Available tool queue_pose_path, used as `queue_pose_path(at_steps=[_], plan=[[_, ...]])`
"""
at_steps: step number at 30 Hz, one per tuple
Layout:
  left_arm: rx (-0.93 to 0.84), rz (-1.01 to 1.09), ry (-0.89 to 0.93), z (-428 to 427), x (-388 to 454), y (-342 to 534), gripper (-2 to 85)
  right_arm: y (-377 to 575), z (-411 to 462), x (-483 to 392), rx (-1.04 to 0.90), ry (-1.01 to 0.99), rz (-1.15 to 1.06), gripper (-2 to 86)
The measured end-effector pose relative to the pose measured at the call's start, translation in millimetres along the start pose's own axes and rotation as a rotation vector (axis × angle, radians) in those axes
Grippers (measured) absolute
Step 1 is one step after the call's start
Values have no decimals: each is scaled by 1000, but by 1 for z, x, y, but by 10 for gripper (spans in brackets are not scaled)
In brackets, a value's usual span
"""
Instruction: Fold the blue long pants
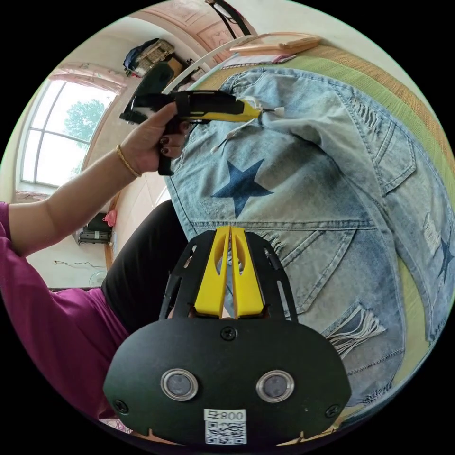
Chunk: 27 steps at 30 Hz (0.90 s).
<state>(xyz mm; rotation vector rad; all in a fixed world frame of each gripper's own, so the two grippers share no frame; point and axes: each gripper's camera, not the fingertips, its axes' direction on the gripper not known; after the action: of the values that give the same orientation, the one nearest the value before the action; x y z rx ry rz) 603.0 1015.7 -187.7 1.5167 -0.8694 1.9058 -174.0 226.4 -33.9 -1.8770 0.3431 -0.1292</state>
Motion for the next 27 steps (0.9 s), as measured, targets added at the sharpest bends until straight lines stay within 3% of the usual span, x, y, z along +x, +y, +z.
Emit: queue_pose_path(at_steps=[8, 16, 27], plan=[[78, 86, -30, -24, 3, -30, 18, -58, -71, 41, 213, 181, 27, 1], [99, 84, -131, -28, -23, -93, 24, -98, -37, 85, 79, 214, 88, 2], [99, 40, -358, -59, -58, -262, 68, -75, -54, 94, 173, 169, 93, 2]])
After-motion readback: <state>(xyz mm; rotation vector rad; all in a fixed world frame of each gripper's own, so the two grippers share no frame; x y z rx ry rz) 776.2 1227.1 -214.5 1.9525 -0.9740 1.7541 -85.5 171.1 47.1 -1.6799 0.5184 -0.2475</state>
